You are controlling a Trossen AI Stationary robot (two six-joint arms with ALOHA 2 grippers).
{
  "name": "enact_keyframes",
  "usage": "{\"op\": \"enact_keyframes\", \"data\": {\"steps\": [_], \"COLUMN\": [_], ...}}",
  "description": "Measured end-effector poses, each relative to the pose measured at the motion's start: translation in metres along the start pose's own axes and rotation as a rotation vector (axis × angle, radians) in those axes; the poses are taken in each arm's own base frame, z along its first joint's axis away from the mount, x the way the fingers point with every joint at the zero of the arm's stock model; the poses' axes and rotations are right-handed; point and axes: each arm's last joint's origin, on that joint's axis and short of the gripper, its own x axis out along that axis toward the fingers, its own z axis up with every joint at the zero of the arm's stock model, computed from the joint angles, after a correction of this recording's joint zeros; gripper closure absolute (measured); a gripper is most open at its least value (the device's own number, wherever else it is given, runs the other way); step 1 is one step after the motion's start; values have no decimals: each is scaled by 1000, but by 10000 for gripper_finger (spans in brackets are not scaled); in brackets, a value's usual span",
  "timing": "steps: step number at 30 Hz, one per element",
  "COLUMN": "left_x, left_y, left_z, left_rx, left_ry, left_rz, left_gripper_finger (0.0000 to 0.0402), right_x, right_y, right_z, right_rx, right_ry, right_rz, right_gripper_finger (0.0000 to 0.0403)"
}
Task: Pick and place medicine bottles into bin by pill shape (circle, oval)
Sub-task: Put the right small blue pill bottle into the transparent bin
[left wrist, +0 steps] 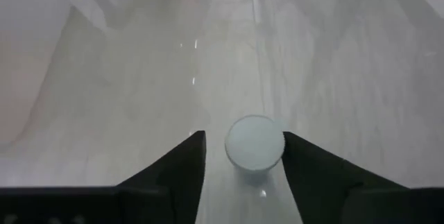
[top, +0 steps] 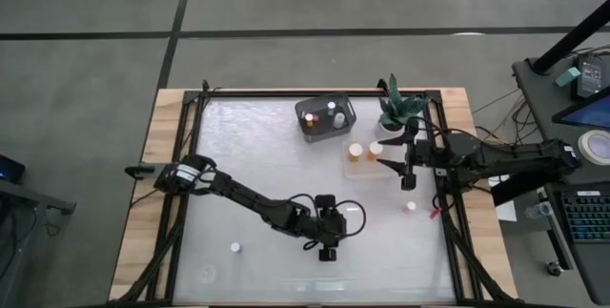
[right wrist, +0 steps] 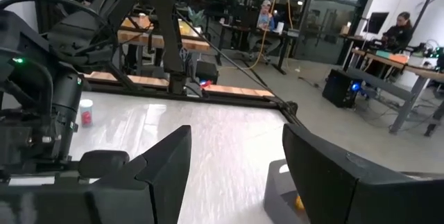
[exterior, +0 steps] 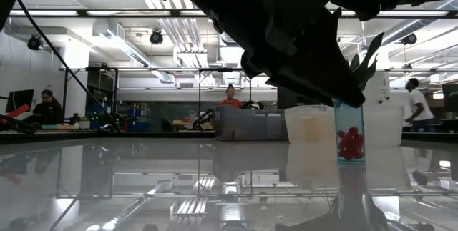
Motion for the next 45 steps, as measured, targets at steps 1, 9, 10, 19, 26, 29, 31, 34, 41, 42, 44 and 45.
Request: {"op": "enact_keyframes", "data": {"steps": [1, 9, 10, 19, 26, 29, 31, 34, 41, 42, 44, 45], "left_x": [0, 1, 1, 3, 0, -4, -5, -3, 2, 2, 2, 3], "left_y": [1, 4, 4, 12, 26, 38, 45, 57, 94, 100, 113, 120], "left_z": [0, -2, -2, -1, 8, 15, 17, 20, 40, 43, 50, 53], "left_rx": [0, 7, 10, 21, 73, 95, 111, 135, 117, 112, 85, 68], "left_ry": [4, 30, 30, 27, 13, 0, 5, 5, -120, -144, -198, -225], "left_rz": [3, 14, 15, 40, 67, 92, 106, 131, 197, 207, 232, 245], "left_gripper_finger": [236, 278, 283, 312, 314, 315, 315, 315, 315, 315, 315, 315], "right_x": [0, -1, -1, -2, -5, -6, -6, -7, -9, -10, -10, -11], "right_y": [0, -2, -2, -3, -5, -6, -6, -8, -9, -9, -10, -10], "right_z": [0, 4, 5, 9, 19, 21, 21, 24, 30, 31, 32, 33], "right_rx": [-4, -37, -37, -70, -97, -116, -134, -151, -175, -180, -186, -187], "right_ry": [-5, -17, -19, -26, -54, -57, -57, -60, -61, -62, -61, -60], "right_rz": [-1, -31, -33, -38, -46, -66, -75, -98, -102, -103, -103, -104], "right_gripper_finger": [184, 184, 184, 184, 184, 184, 184, 184, 184, 184, 184, 184]}}
